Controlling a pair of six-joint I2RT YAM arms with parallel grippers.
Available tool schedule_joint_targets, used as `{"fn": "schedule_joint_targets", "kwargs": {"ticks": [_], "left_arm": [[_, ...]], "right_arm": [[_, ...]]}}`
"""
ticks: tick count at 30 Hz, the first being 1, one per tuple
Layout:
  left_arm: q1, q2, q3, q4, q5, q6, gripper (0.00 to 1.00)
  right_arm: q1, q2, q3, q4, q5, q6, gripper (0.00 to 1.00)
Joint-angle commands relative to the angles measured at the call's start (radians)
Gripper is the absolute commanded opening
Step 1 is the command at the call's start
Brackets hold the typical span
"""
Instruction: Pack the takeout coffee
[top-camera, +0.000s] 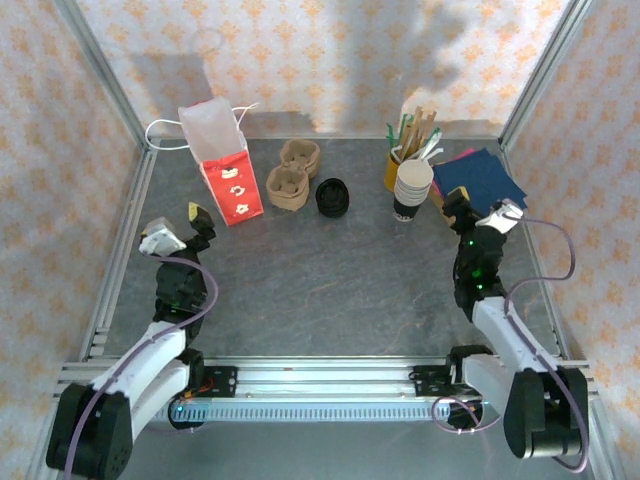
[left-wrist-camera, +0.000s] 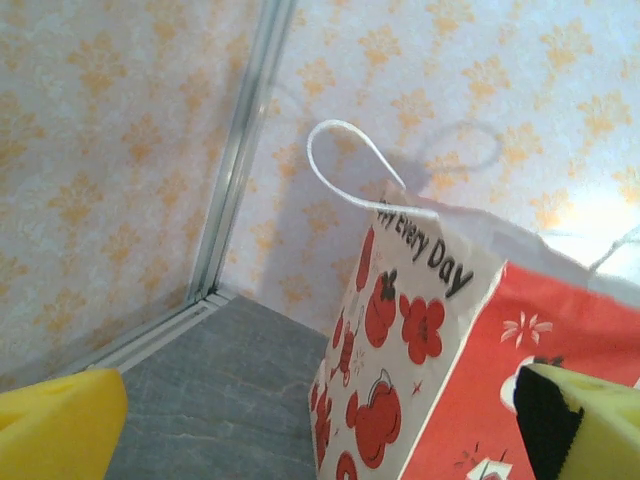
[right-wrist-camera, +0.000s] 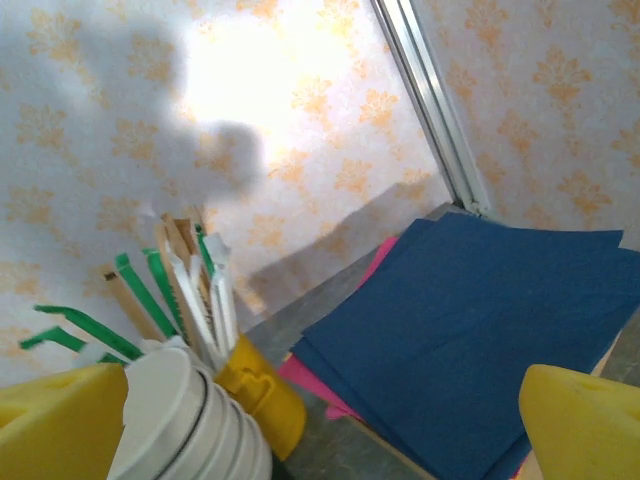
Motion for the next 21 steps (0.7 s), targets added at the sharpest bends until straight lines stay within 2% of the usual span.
{"fn": "schedule_joint_targets", "kwargs": {"ticks": [1,5,7,10,13,21], "left_arm": [[-0.008,-0.082,0.093,-0.413,-0.053,-0.197,0.99],[-0.007,-0.079,0.208,-0.650,0.037,-0.339,0.99],[-0.008,-0.043,0.291,-0.768,0.152,-0.376,0.99],[-0.008,0.031,0.361,-0.888,0.267,-0.488,0.99],[-0.016,0.086,0.367,-0.909,0.353,-0.538,0.99],[-0.141,0.122,0.378,-0.844,0.359,-0.507,0.99]], "right_arm": [[-0.002,-0.020,0.129,-0.378,-0.121,0.106,1.00],[-0.002,0.019,0.306,-0.613,-0.210,0.136,1.00],[-0.001,0.049,0.394,-0.711,-0.284,0.130,1.00],[0.003,0.115,0.509,-0.847,-0.350,0.112,0.96],[0.016,0.197,0.627,-0.986,-0.348,0.104,0.92],[0.076,0.384,0.818,-1.087,-0.262,0.071,0.82]]}}
